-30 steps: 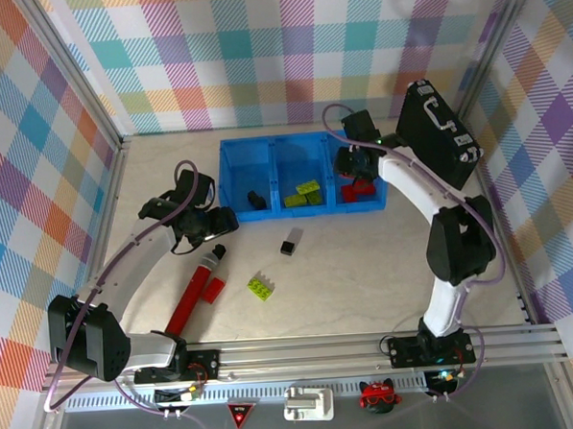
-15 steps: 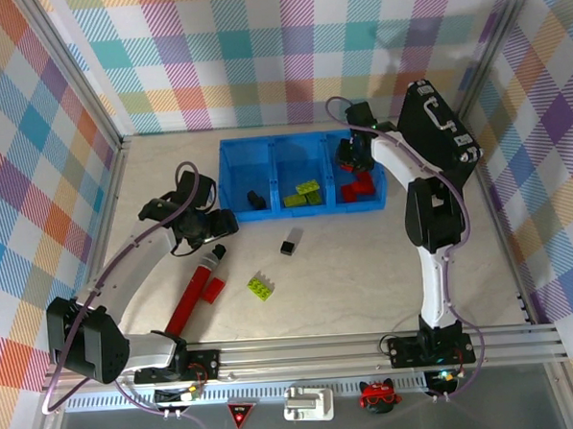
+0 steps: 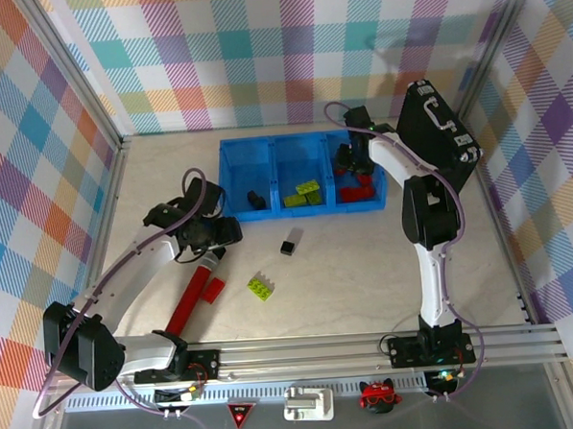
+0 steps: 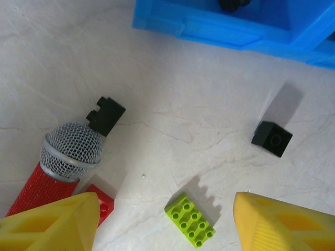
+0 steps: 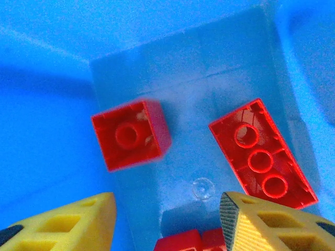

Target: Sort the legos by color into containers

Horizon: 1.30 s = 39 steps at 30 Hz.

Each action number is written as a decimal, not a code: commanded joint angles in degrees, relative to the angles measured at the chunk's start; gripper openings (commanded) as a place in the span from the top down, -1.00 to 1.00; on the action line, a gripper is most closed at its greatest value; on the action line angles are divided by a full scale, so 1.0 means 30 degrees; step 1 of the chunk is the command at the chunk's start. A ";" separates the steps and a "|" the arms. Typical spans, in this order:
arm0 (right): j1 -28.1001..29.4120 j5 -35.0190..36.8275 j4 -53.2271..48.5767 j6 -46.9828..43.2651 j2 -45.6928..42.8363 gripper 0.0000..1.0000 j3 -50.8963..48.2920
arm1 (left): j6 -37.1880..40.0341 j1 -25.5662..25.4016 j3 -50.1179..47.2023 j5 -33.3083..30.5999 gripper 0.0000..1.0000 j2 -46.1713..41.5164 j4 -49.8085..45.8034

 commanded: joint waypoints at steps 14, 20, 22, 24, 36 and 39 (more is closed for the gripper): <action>0.0584 -0.0418 -0.0408 0.0162 -0.6727 -0.14 -0.2548 | -0.6189 -0.1996 -0.3504 -0.3755 -0.27 -0.1662 -0.1891; 0.0705 -0.0520 -0.0401 0.0199 -0.7739 -0.14 -0.3148 | -1.0325 -0.2976 -0.5259 -0.4460 -0.46 -0.2317 -0.0333; 0.0700 -0.0648 -0.0426 0.0219 -0.7941 -0.13 -0.3297 | -1.2003 -0.3597 -0.5679 -0.5276 -0.46 -0.2436 -0.0232; 0.0725 -0.0809 -0.0308 0.0274 -0.8207 -0.13 -0.3638 | -1.4396 -0.3949 -0.5383 -0.6497 -0.47 -0.2016 -0.1976; 0.0717 -0.1678 0.0583 0.0245 -0.9912 -0.13 -0.6259 | -1.7473 -0.5487 -0.5185 -0.6618 -0.62 0.0551 -0.0773; 0.0741 -0.1708 0.0539 0.0208 -1.0167 -0.13 -0.6454 | -1.7588 -0.5508 -0.5821 -0.6349 -0.66 0.0747 -0.0017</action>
